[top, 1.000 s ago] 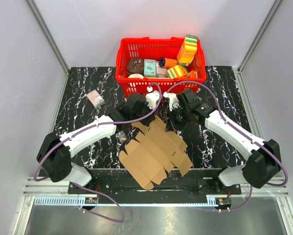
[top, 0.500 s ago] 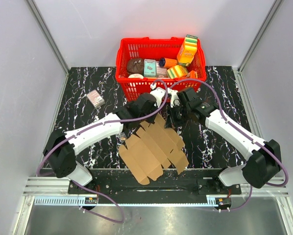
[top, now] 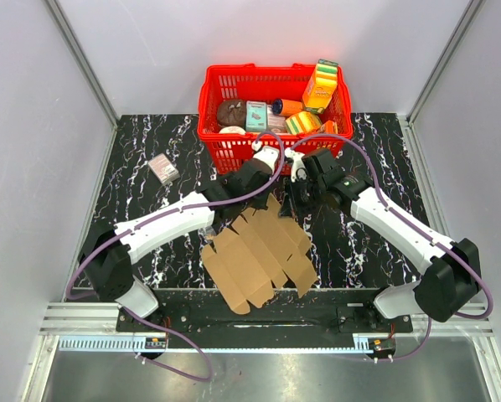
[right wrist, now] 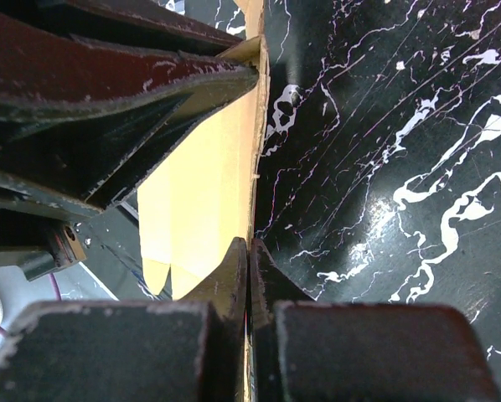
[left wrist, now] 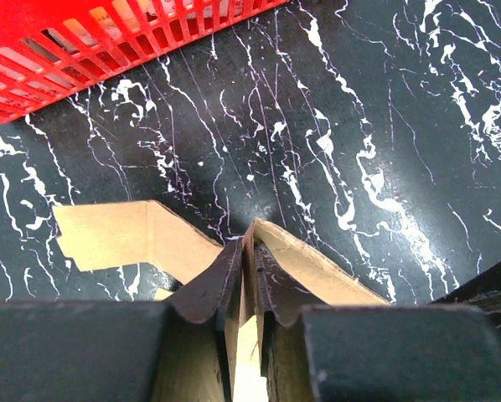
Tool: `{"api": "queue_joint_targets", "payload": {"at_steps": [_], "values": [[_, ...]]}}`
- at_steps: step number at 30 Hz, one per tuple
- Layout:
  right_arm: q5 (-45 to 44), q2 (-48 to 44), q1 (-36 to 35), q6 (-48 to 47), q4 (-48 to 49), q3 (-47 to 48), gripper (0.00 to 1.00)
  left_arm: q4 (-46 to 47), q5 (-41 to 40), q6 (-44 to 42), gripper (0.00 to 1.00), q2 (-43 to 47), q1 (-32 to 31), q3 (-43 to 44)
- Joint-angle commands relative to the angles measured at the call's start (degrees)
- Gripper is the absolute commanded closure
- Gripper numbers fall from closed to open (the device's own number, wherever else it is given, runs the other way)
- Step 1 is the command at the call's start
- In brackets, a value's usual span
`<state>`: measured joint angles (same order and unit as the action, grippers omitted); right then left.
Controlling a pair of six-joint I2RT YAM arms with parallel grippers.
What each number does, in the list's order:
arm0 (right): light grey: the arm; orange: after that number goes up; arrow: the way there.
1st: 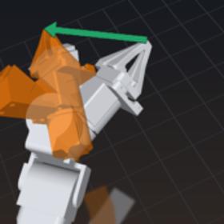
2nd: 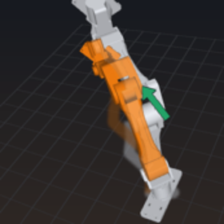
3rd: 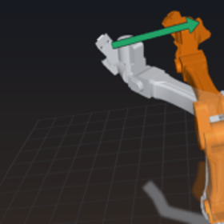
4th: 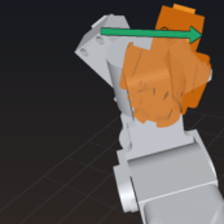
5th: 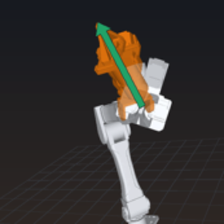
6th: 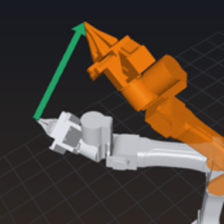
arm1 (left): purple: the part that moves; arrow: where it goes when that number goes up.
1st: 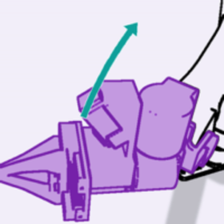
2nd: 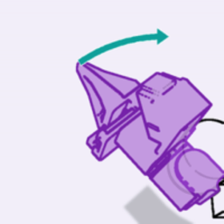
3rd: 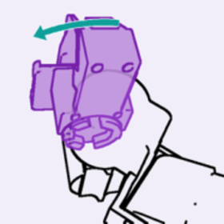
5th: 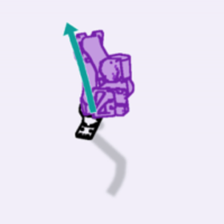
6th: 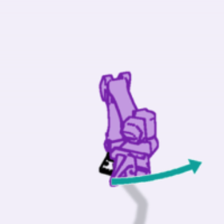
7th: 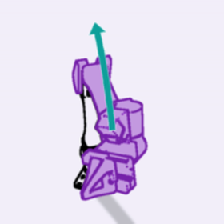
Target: Fold the paper box
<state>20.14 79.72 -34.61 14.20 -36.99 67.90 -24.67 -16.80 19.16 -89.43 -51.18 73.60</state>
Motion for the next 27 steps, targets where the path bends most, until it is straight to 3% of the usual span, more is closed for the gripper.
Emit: {"api": "queue_joint_targets", "payload": {"at_steps": [1, 5, 9, 13, 19, 27], "values": [[-0.5, -0.2, -0.5, 0.0, 5.5, 2.9, 1.00, -0.4, 0.4, 1.4, 0.84, 2.0, -0.8, 0.8], [-0.9, -0.3, -0.4, -0.7, 5.5, 2.4, 1.00, 0.9, 0.7, -1.5, 0.77, 4.3, -0.8, -1.4], [-1.3, -0.4, -0.4, -1.3, 5.2, 2.2, 1.00, 3.3, 1.1, -3.2, 0.54, 8.4, -0.8, -4.3], [-0.6, -0.4, -0.5, -2.2, 5.2, 2.1, 1.00, 5.3, 2.6, -4.4, 0.43, 12.6, -0.2, -7.6], [-0.7, -1.1, -0.4, -6.2, 1.8, 2.2, 1.00, 10.2, 2.6, -5.7, 0.35, 22.7, 2.8, -16.6], [7.3, -3.5, -0.5, -13.5, -0.4, 1.7, 1.00, 26.1, 14.0, -4.6, 0.30, 39.5, 8.5, -37.2]]}}
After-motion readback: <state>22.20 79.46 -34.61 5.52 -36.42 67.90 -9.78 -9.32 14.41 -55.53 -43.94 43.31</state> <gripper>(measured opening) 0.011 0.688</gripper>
